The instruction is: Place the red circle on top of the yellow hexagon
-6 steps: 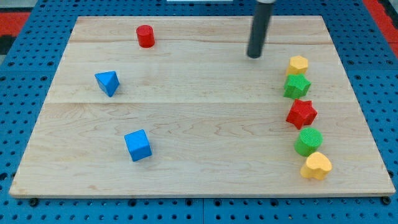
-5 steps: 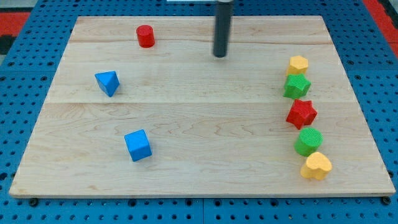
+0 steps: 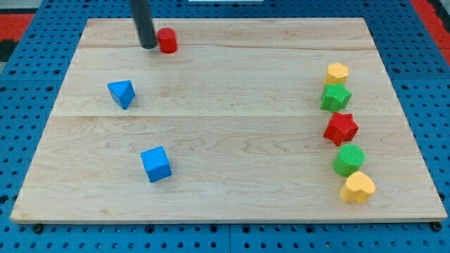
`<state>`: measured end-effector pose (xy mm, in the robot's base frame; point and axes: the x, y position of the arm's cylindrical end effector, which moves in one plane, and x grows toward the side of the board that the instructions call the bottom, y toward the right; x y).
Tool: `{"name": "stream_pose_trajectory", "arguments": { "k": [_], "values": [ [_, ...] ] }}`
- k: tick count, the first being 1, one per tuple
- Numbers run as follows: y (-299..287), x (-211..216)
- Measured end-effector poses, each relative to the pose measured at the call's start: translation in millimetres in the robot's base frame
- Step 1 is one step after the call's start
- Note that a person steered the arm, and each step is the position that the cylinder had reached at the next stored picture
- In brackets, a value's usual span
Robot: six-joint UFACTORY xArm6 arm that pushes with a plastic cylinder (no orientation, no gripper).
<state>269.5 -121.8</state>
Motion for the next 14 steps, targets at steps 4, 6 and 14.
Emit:
{"name": "stream_pose_trajectory", "arguments": {
  "k": [4, 6, 14],
  "values": [
    [93, -28],
    [176, 31],
    [245, 64]
  ]
}}
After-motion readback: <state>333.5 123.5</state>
